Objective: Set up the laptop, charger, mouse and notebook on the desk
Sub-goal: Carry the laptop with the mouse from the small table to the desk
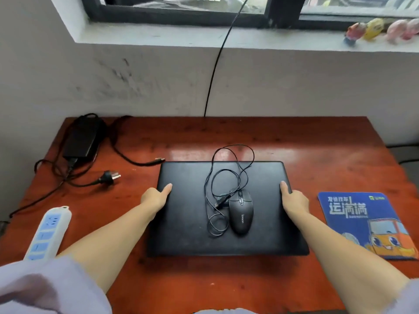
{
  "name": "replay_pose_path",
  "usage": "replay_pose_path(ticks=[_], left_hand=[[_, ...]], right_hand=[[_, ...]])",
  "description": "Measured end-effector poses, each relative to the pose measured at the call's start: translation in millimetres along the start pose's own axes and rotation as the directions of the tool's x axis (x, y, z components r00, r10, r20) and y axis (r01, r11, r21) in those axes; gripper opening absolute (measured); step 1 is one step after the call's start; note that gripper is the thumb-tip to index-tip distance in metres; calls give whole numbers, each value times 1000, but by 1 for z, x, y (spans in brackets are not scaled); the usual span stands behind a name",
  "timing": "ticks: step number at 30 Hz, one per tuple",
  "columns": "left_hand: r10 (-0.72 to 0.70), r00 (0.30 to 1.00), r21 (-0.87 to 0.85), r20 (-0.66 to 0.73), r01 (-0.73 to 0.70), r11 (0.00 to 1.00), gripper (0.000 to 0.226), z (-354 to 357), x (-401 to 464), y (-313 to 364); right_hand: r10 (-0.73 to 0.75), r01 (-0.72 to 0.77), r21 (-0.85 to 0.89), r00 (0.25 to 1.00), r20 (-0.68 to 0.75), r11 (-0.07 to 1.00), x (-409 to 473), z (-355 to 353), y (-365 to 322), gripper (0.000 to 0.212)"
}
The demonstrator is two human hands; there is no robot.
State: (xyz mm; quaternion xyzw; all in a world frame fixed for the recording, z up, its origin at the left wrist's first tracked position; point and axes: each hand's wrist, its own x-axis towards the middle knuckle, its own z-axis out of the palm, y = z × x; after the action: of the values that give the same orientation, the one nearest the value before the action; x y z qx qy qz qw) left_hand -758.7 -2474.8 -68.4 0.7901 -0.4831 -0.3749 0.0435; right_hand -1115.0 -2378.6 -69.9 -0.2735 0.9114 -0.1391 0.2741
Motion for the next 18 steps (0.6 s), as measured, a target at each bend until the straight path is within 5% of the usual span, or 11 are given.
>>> replay_pose_path(ticks=[10, 18], left_hand=[[117, 992, 298, 38, -123, 947, 62, 2, 31, 20], [148, 989, 347, 5, -140, 927, 69, 11, 31, 35]], right_hand=[[-42, 41, -109, 999, -2, 993, 48, 2, -20, 70], [-89, 86, -208, 996, -5, 974, 57, -14, -26, 71]])
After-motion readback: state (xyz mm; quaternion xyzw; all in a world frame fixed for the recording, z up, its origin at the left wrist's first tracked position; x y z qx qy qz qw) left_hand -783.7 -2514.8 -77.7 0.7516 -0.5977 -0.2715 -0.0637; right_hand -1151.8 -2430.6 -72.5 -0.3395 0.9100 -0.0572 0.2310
